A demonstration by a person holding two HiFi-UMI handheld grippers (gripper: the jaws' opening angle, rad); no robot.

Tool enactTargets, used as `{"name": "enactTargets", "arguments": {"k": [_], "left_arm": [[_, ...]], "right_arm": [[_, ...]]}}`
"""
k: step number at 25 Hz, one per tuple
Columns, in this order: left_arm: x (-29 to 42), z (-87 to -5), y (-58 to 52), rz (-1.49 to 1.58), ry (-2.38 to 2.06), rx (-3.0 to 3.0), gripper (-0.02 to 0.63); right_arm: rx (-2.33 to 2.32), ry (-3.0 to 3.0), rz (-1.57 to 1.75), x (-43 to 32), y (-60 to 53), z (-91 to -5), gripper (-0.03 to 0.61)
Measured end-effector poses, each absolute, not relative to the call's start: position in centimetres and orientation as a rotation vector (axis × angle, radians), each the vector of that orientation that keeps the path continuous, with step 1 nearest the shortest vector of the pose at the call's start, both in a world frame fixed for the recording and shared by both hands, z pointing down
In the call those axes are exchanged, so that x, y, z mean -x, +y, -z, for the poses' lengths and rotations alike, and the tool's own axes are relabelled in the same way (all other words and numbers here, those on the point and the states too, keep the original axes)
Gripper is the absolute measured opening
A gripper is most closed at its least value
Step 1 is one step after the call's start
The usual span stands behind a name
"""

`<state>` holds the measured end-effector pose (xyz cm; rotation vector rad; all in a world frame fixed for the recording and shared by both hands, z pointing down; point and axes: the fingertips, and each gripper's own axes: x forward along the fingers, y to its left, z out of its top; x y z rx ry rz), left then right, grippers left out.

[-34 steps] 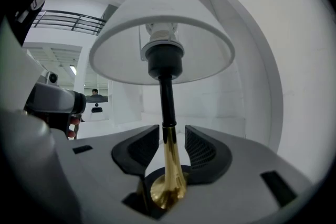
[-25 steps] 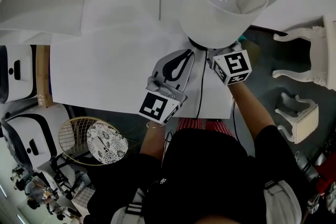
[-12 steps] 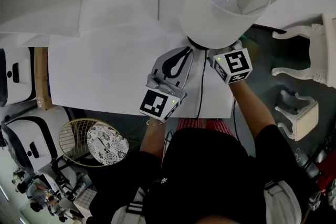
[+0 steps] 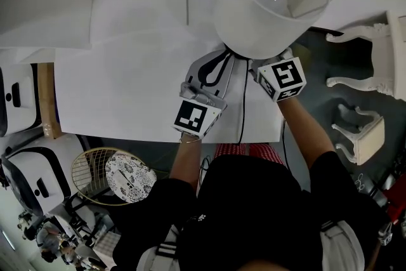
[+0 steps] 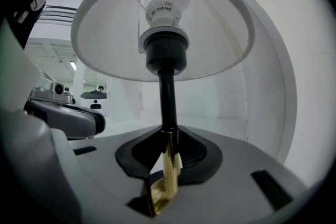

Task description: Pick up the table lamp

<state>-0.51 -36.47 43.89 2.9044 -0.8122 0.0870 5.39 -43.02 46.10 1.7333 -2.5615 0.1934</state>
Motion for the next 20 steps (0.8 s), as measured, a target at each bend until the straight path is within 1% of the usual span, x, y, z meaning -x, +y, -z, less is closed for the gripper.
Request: {"name": "enactTargets", "arguments": {"k": [3, 9, 16, 17, 19, 20], "left_arm": [[0.7, -44.9, -36.5, -0.140, -0.804, -2.903, 0.014], [-0.5, -44.6, -36.9, -0.096, -0.772, -2.964, 0.014], [-1.1, -47.5, -37.4, -0.153, -0.744, -2.920, 0.015], [-1.3, -47.7, -37.5, -0.152, -0.743, -2.921, 0.021], [-1.7, -47.8, -37.6, -0.139, -0.732, -2.924, 0.068], [-1.9, -47.7, -37.7, -0.140, -0.726, -2.931, 0.078]], "right_arm": [[-1.725, -2.568, -0.195, -5.2, -43.0, -46.1, 0.077], [-1.751, -2.558, -0.204, -5.5, -43.0, -46.0, 0.077], [-1.724, -2.559, -0.208, -5.3, -43.0, -46.1, 0.077], [-1.722, -2.561, -0.209, -5.3, -43.0, -46.1, 0.077], [-1.717, -2.564, -0.208, -5.3, -43.0, -46.1, 0.077], [-1.714, -2.566, -0.206, -5.3, -43.0, -46.0, 0.077]]}}
